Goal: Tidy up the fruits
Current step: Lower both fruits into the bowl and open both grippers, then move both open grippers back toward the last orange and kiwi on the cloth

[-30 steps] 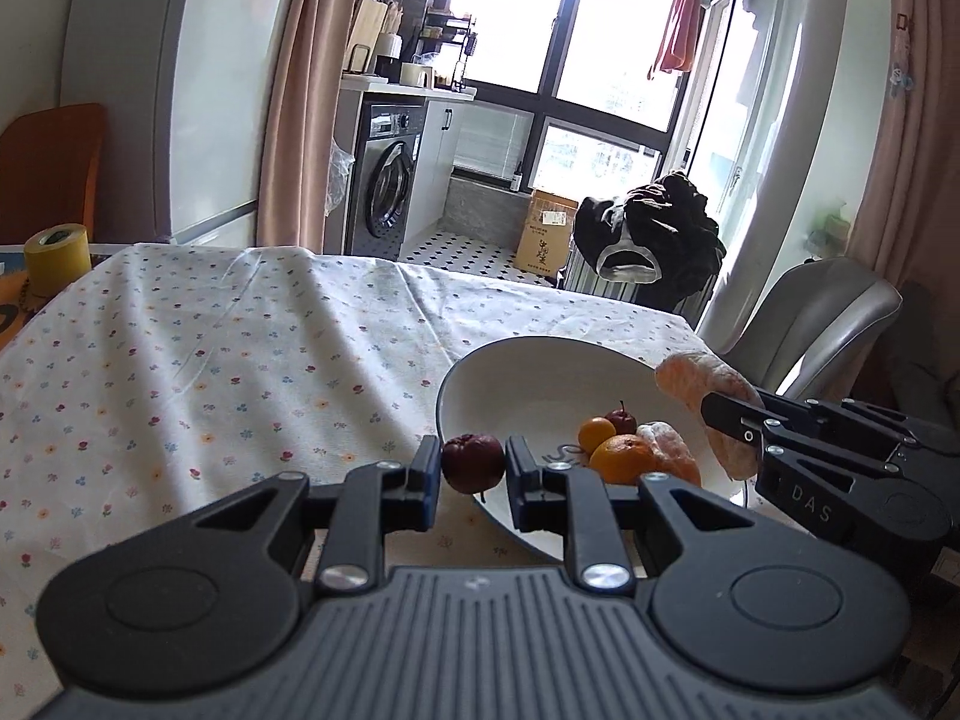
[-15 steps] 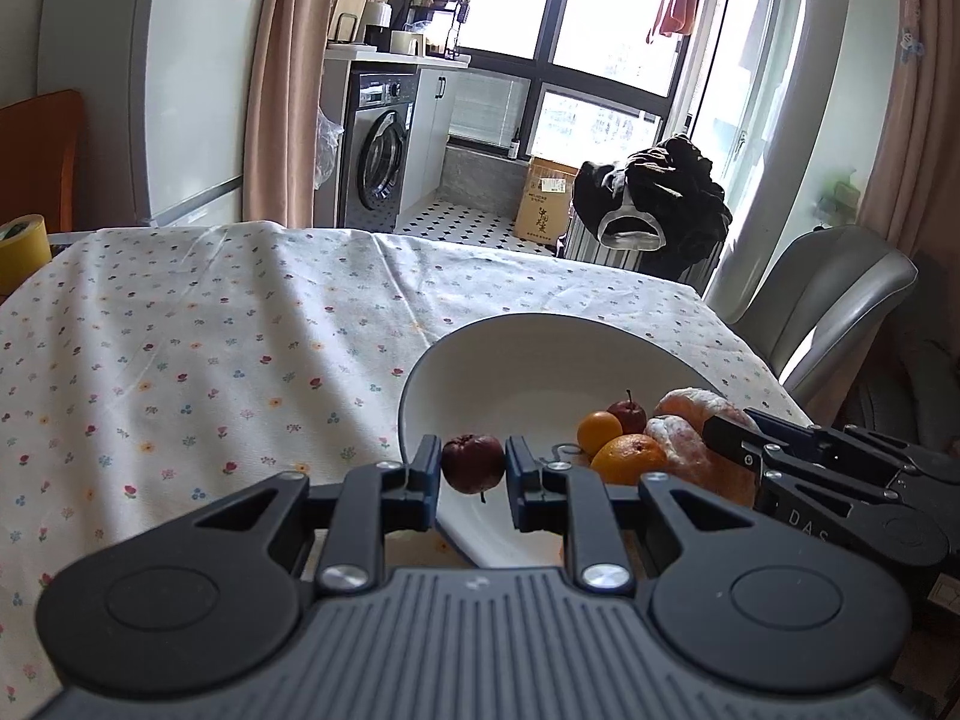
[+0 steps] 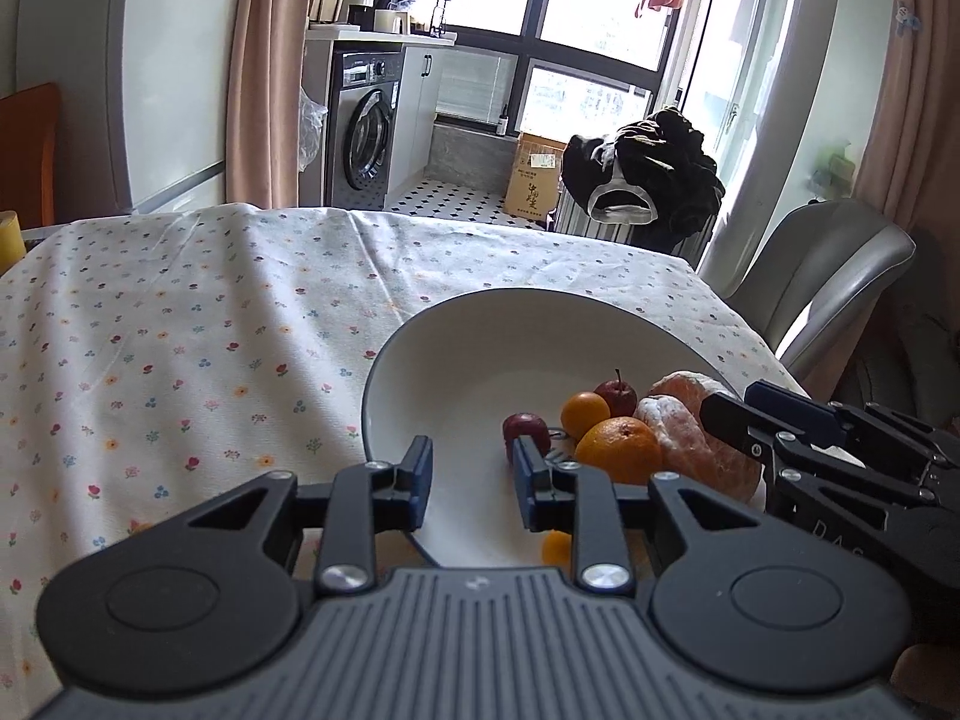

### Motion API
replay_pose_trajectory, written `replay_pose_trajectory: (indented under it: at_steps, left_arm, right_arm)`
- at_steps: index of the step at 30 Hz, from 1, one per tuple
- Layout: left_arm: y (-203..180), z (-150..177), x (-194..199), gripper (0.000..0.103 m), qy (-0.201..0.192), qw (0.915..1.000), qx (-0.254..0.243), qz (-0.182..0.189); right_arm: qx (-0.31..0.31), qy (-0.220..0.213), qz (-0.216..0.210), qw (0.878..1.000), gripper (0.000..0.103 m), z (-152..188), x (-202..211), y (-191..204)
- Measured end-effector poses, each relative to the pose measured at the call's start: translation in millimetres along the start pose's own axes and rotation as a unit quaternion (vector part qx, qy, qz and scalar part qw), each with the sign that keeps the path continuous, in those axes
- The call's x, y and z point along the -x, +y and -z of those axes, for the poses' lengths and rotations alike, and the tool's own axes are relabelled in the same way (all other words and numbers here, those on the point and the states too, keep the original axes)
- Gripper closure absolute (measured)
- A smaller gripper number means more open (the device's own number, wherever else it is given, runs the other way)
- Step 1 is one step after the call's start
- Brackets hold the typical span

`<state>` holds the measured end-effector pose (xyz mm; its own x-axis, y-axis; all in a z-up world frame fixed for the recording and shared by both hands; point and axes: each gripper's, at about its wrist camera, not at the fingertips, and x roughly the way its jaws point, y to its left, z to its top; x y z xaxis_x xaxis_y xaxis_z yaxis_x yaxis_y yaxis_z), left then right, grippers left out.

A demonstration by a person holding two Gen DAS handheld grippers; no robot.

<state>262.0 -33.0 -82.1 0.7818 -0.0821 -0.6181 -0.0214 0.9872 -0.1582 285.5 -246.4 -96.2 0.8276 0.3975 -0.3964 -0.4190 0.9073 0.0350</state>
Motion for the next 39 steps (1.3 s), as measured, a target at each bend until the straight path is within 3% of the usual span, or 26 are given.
replay_pose_trajectory:
  at_steps: [7,19,24,27,39]
  left_arm:
    - [7.5,2.0,23.4,0.057,-0.017,0.9997,0.007,-0.018]
    - [38.8,10.0,66.5,0.042,-0.046,0.9973,0.037,-0.044]
    - [53.3,16.3,78.6,0.032,-0.051,0.9962,0.05,-0.051]
    - [60.7,19.0,82.5,0.023,-0.045,0.9956,0.055,-0.06]
    - [81.0,35.4,102.7,0.016,-0.036,0.9945,0.069,-0.07]
  right_arm:
    - [0.012,-0.013,-0.028,0.999,0.068,-2.2,8.1,11.2]
    - [0.036,-0.006,-0.046,0.998,0.065,-7.7,17.4,36.1]
    - [0.037,0.001,-0.051,0.998,0.055,-7.5,21.7,47.1]
    - [0.038,0.008,-0.057,0.998,0.055,-8.1,22.8,55.3]
    - [0.019,0.041,-0.078,0.996,0.048,-8.5,35.3,74.3]
